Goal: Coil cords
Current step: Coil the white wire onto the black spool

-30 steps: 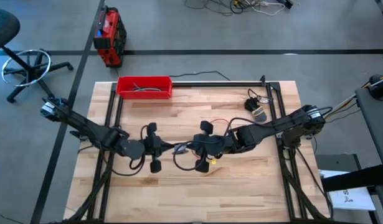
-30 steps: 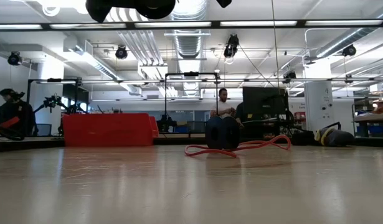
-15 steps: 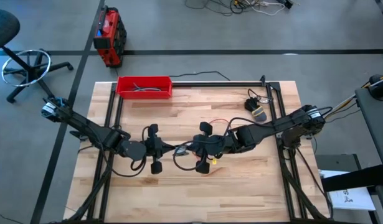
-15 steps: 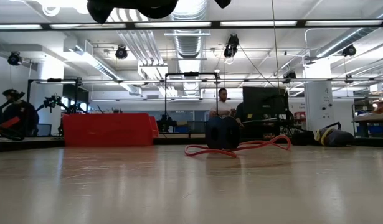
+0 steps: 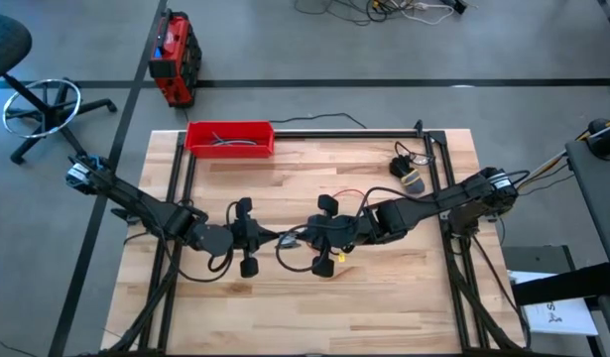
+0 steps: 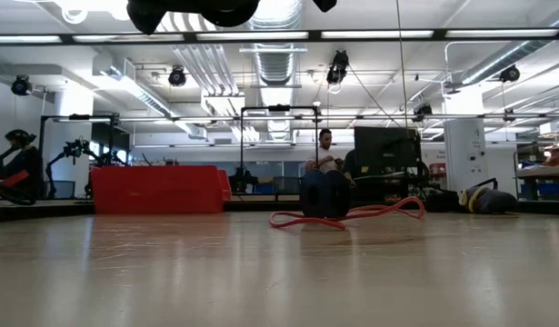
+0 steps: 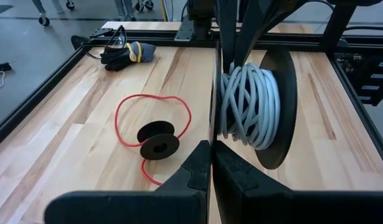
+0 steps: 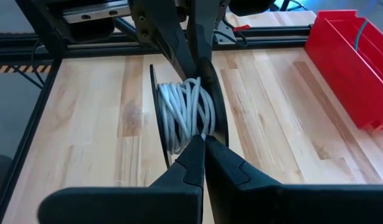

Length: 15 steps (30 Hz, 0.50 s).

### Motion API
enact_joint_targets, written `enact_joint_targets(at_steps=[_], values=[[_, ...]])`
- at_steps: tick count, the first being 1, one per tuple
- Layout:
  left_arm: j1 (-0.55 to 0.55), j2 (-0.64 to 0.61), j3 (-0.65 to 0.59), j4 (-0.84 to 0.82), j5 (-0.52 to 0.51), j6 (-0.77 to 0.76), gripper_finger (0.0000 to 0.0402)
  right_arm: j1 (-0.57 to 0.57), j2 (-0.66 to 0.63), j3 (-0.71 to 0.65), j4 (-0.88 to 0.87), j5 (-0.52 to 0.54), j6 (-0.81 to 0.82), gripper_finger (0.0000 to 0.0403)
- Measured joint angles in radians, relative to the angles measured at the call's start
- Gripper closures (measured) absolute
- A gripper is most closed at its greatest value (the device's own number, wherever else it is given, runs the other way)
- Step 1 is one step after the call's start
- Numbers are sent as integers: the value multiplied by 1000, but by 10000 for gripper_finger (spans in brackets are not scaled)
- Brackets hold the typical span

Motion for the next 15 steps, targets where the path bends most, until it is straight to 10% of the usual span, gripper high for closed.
enact_joint_targets(at_steps=[15], values=[[-1, 0, -76, 20, 9, -53, 401, 0, 55, -21, -1, -30, 20, 403]])
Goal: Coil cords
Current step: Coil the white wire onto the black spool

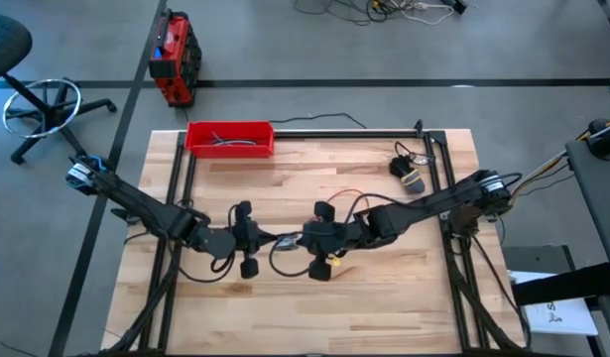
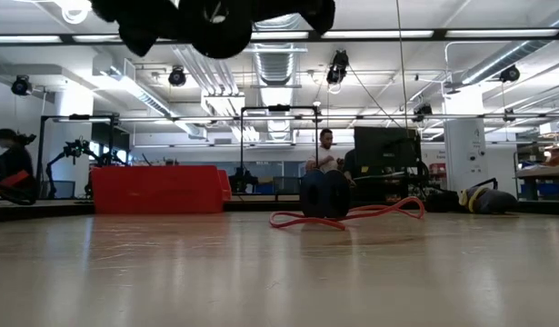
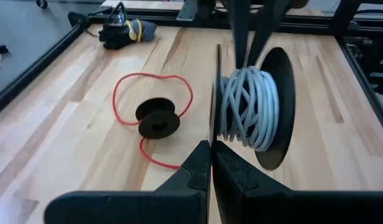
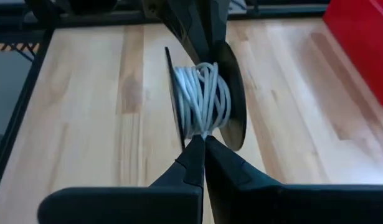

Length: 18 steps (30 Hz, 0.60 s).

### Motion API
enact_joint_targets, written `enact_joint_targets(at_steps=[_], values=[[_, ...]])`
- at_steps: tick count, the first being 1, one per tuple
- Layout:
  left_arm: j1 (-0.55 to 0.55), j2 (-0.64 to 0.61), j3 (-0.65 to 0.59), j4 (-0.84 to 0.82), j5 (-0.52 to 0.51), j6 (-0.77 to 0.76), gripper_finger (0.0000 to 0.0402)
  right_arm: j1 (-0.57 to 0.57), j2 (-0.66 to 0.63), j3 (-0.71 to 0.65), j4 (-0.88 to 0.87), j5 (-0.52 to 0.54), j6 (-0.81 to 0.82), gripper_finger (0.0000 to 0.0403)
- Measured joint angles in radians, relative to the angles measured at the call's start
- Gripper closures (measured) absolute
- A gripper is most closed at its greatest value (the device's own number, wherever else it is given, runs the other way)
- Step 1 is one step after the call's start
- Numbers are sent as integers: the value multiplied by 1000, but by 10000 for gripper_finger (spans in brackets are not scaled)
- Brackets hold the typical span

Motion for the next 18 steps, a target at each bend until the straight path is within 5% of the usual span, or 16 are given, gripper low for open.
enact_joint_targets(at_steps=[10, 18], values=[[-2, 6, -198, 208, 78, -37, 401, 0, 74, -47, 72, -31, 51, 403], [-2, 92, -264, 223, 152, -87, 401, -5, 222, -42, 188, -78, 70, 403]])
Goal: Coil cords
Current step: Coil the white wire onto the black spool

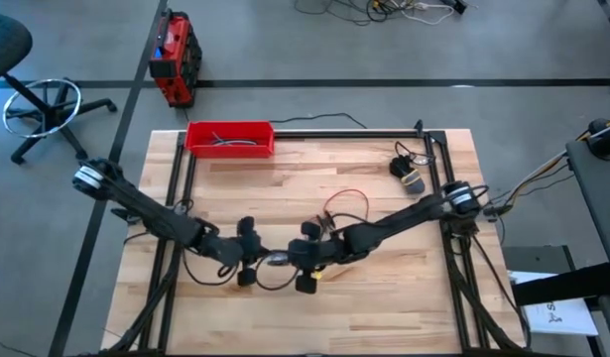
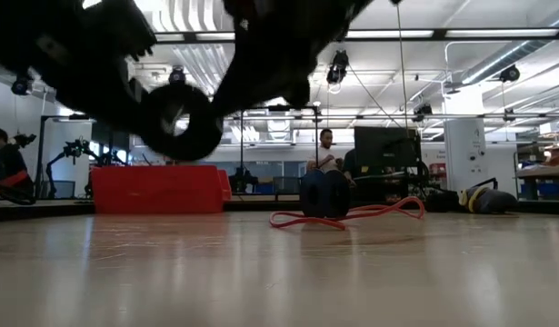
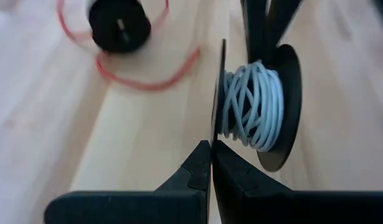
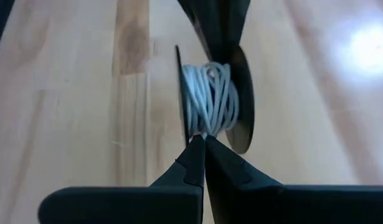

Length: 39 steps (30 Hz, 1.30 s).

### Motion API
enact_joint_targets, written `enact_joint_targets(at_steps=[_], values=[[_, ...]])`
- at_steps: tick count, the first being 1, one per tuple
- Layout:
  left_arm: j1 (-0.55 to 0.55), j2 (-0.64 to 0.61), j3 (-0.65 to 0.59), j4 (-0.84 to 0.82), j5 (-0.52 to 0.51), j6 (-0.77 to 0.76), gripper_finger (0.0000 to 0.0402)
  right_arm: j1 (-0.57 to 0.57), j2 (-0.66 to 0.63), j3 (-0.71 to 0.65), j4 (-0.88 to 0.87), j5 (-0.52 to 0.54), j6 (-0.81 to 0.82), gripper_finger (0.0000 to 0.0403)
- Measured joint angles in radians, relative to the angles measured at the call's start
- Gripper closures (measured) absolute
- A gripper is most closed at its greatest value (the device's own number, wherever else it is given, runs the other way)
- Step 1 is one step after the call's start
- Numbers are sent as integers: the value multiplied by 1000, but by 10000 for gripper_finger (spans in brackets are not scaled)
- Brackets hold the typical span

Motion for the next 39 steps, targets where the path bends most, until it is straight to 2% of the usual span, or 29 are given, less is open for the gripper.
enact_joint_targets(at_steps=[11, 22, 26, 32, 39], values=[[0, 254, 89, -67, 93, 5, 401, -5, 155, 0, 75, -34, 59, 403], [0, 323, 217, -277, 107, 17, 401, -6, 149, 3, 77, -32, 50, 399], [0, 318, 219, -283, 116, 19, 401, -6, 120, 3, 55, -30, 34, 369], [0, 318, 216, -285, 126, 17, 401, -6, 78, 3, 21, -30, 11, 298], [0, 317, 214, -286, 146, 16, 401, 1, 81, 3, 112, -41, -11, 229]])
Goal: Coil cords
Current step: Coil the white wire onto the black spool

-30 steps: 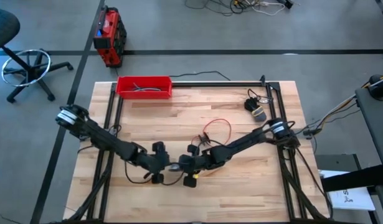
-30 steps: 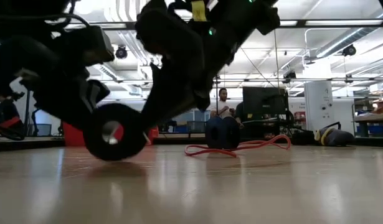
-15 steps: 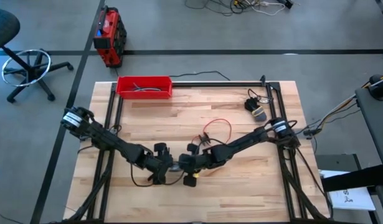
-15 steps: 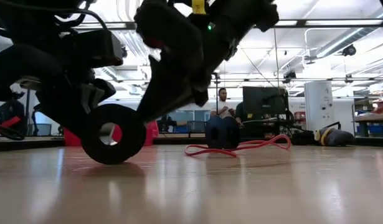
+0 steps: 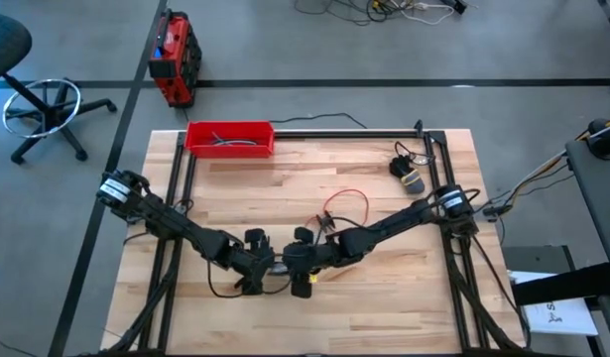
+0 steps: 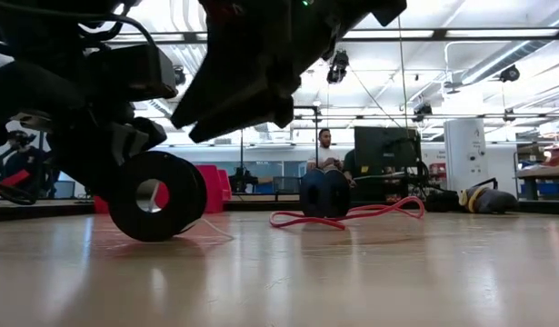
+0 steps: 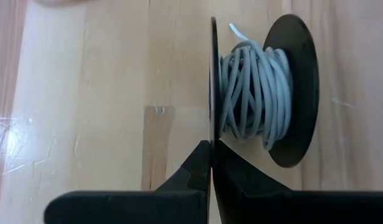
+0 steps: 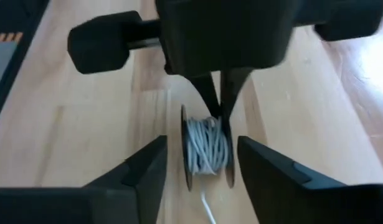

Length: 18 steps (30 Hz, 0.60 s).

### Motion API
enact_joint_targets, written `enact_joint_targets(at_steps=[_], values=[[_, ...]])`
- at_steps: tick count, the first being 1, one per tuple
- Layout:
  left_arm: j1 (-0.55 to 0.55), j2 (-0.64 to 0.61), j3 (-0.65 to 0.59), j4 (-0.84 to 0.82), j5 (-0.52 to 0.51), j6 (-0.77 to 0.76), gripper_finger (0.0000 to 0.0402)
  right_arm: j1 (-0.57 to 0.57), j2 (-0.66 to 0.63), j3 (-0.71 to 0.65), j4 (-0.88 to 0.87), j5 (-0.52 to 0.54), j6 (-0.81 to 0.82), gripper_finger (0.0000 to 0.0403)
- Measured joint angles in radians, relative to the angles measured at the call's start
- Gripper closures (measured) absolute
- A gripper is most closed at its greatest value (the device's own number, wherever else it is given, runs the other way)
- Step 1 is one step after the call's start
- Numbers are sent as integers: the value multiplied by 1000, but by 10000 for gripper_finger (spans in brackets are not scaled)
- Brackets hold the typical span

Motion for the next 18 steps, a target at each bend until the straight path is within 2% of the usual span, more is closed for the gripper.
enact_joint_targets(at_steps=[9, 13, 18], values=[[0, 0, -1, -2, 5, 0, 401, -4, 51, 0, 50, 0, -13, 173], [0, 0, 3, -5, 5, 7, 401, -7, 77, 0, 76, 0, -19, 171], [0, 0, 17, -13, 9, 46, 401, -14, 106, 0, 99, -3, -6, 190]])
